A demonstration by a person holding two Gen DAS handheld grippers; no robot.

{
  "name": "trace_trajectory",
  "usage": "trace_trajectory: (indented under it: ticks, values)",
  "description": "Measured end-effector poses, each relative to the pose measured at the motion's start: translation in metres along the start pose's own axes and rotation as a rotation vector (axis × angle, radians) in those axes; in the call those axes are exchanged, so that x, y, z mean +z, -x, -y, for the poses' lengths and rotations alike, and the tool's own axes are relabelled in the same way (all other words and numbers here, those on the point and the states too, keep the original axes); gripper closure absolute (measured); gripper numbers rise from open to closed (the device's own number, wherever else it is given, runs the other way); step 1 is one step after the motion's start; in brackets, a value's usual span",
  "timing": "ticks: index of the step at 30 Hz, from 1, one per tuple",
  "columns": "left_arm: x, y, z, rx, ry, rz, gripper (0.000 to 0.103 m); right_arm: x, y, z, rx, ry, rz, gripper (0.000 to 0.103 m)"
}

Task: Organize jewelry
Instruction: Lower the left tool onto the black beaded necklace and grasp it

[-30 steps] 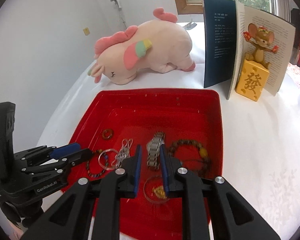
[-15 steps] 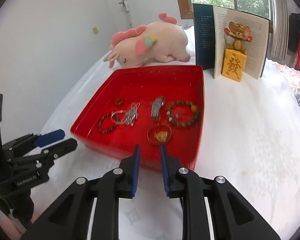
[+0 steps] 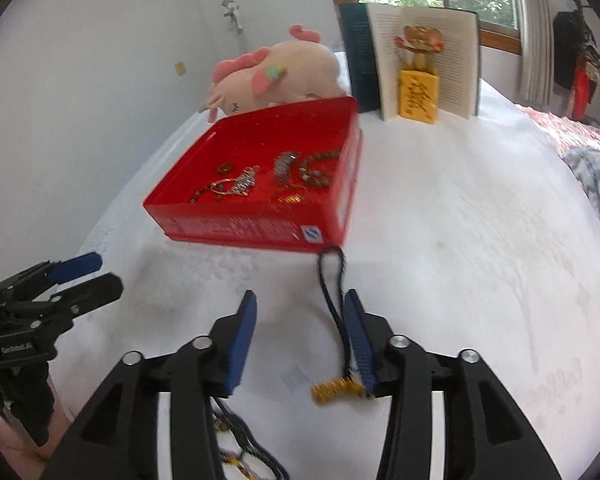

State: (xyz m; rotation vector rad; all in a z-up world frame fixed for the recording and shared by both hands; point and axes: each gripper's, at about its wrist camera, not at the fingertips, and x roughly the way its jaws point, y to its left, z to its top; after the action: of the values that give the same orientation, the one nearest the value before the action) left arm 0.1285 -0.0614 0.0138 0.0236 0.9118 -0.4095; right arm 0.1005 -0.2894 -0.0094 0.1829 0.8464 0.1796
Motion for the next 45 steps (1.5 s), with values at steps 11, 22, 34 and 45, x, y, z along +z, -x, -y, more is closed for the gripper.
trace_trajectory:
  ticks: [11, 22, 34, 45]
  values:
    - [-0.043, -0.011, 0.005, 0.002, 0.021, -0.096, 0.019, -0.038, 0.019, 0.03, -0.051, -0.071, 0.011, 0.038]
    - [-0.073, -0.035, 0.038, -0.061, -0.034, -0.207, 0.019, -0.057, 0.028, 0.039, -0.039, -0.095, 0.009, 0.038]
    - [-0.088, -0.056, 0.07, -0.046, -0.115, -0.253, 0.017, -0.063, 0.032, 0.042, -0.046, -0.102, 0.011, 0.038]
    - [-0.079, -0.052, 0.046, -0.022, -0.074, -0.238, 0.095, -0.061, 0.026, 0.042, -0.036, -0.102, -0.001, 0.038]
